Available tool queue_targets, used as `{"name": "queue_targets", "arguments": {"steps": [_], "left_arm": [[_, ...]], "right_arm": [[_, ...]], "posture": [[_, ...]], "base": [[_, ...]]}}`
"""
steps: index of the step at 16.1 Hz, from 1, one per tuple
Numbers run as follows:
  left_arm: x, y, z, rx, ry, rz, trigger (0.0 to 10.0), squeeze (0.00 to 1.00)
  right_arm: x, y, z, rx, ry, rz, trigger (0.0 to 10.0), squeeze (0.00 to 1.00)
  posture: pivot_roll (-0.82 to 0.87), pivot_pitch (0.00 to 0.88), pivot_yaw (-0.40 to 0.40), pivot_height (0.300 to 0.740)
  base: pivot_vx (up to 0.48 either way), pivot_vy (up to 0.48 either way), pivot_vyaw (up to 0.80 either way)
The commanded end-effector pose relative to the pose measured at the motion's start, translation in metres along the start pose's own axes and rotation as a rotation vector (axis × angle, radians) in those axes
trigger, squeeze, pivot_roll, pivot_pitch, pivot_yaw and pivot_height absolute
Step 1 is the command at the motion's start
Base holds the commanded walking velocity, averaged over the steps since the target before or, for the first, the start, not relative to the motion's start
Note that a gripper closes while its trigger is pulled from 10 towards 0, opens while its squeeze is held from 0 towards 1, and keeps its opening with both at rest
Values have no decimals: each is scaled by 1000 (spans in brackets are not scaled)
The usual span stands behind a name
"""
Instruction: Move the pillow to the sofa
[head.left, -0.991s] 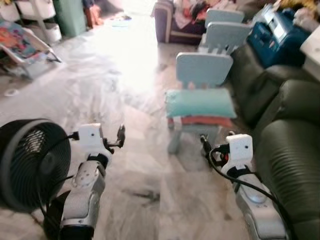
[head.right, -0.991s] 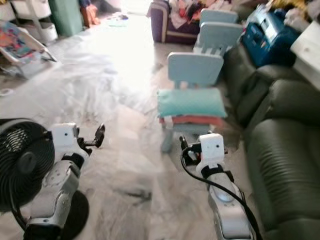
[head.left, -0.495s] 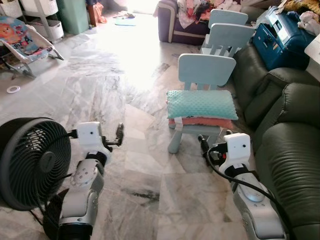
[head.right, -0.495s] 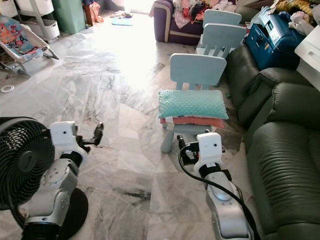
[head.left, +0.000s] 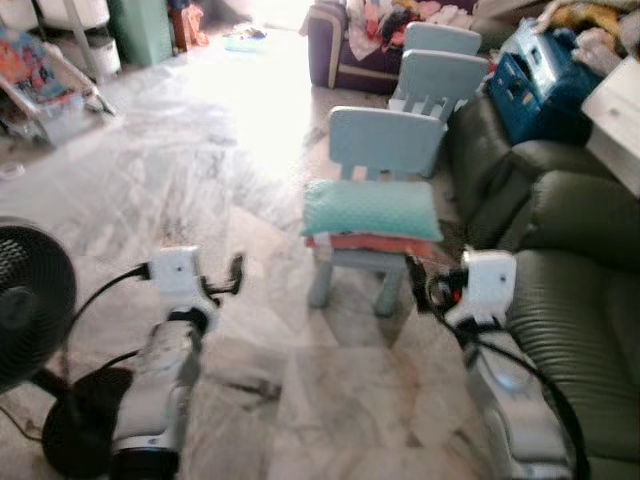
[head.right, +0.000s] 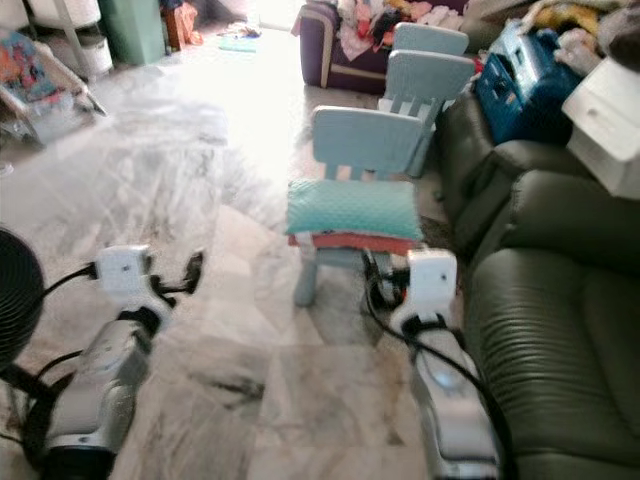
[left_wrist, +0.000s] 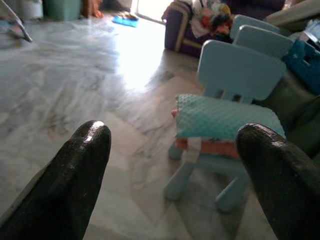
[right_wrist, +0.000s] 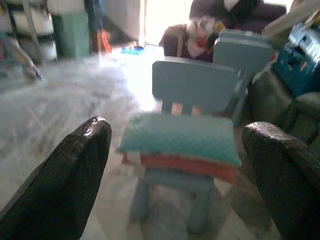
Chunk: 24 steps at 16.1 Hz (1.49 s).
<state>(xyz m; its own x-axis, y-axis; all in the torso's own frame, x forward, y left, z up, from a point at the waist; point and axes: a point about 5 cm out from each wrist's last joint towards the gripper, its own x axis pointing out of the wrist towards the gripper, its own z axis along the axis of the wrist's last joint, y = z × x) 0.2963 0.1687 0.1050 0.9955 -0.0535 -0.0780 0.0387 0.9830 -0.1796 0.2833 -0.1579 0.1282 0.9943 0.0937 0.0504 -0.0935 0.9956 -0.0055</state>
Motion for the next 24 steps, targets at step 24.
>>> {"name": "queue_targets", "arguments": {"steps": [24], "left_arm": [[4, -9, 11, -50, -41, -130, 10000, 0]], "right_arm": [[4, -2, -2, 57, -7, -29, 10000, 0]], "posture": [[-58, 11, -31, 740]], "base": [[92, 0, 0]]}}
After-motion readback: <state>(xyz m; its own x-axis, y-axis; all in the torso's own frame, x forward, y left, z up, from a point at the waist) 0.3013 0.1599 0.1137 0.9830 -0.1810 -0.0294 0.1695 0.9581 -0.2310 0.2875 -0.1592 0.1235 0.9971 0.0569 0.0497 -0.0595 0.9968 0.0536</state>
